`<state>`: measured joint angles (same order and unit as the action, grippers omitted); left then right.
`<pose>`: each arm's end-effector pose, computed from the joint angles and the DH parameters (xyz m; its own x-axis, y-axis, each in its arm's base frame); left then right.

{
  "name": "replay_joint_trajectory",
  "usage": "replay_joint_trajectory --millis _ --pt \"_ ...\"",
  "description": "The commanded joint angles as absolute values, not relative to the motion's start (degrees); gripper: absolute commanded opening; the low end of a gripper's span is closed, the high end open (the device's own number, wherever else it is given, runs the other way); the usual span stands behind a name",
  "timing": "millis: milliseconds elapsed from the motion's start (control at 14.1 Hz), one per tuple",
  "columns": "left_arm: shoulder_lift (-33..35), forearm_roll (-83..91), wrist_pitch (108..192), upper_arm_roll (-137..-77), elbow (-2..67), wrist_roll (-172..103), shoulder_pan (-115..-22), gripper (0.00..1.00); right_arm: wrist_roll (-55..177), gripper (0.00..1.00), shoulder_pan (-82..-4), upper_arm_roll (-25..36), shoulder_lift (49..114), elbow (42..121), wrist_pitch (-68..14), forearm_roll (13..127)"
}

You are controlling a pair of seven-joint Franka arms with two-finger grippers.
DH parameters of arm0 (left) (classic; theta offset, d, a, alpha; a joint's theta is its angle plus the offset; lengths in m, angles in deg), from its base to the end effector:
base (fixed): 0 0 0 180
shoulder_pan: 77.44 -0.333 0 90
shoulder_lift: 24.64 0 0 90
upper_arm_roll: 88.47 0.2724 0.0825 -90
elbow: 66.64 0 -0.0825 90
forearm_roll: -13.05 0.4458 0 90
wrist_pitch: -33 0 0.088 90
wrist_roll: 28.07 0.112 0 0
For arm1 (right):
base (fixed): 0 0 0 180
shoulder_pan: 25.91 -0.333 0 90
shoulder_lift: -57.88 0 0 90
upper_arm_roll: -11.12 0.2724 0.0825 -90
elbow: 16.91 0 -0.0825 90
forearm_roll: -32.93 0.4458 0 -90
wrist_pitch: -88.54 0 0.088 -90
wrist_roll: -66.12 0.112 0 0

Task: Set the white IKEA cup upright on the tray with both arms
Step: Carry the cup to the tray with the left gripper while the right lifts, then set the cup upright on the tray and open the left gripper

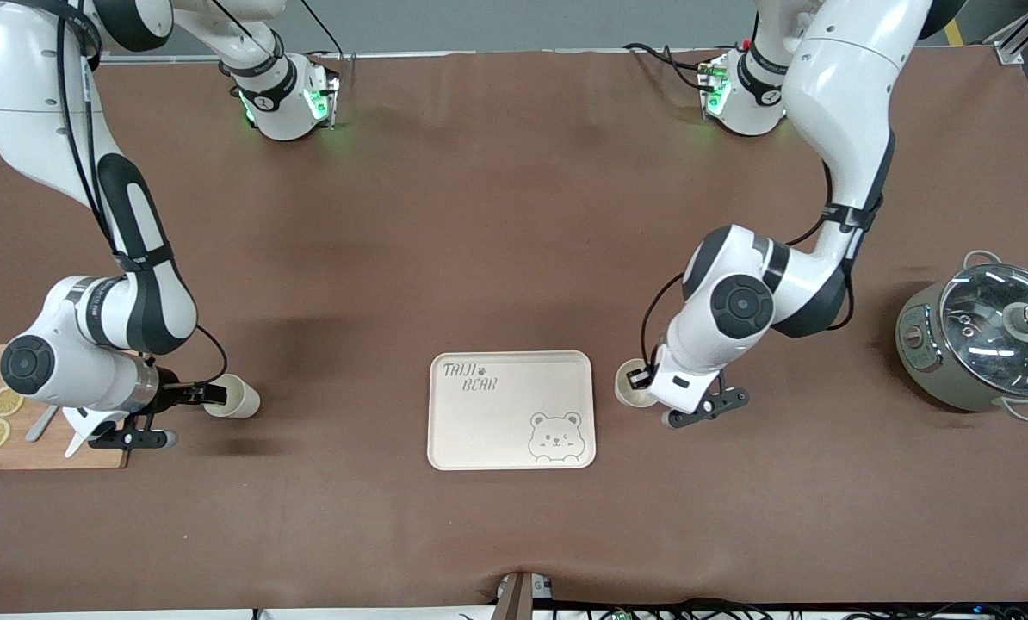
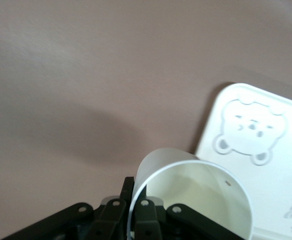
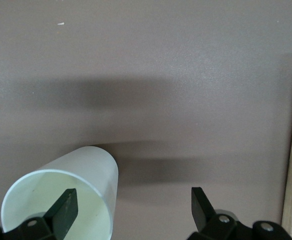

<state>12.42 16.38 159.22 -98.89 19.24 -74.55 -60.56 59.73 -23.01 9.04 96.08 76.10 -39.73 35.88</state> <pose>0.6692 -0.3257 0.2271 0.9421 0.3352 0.0030 0.3336 -0.9384 0.0905 0.7028 -0.0582 0.1483 0.9988 -0.0006 -0.0487 -0.0016 -0.9998 -0.0219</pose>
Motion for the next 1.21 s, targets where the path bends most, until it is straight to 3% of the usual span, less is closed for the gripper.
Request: replay_joint_trajectory --millis 0,355,569,711,1137 --pt "15.8 16.8 157.8 -98.6 13.6 -79.6 -57.3 0.0 58.9 1.0 -23.3 9.0 96.1 77.2 -41.5 36.9" --pt "18.6 17.2 158.4 -98.4 13.1 -84.0 -53.6 0.0 58.9 1.0 -23.5 9.0 96.1 77.2 -41.5 36.9" --pt "21.8 17.4 165.3 -97.9 13.0 -85.5 -51.9 0.0 59.0 1.0 -23.9 9.0 96.0 77.2 -41.4 36.9" --pt "23.5 17.6 170.5 -97.4 13.0 -86.4 -51.0 0.0 59.1 0.89 -24.2 9.0 95.9 77.2 -41.1 36.9" --pt "24.8 17.5 171.7 -91.3 12.2 -86.4 -46.3 0.0 59.4 0.52 -24.3 9.0 95.8 77.1 -40.8 36.9"
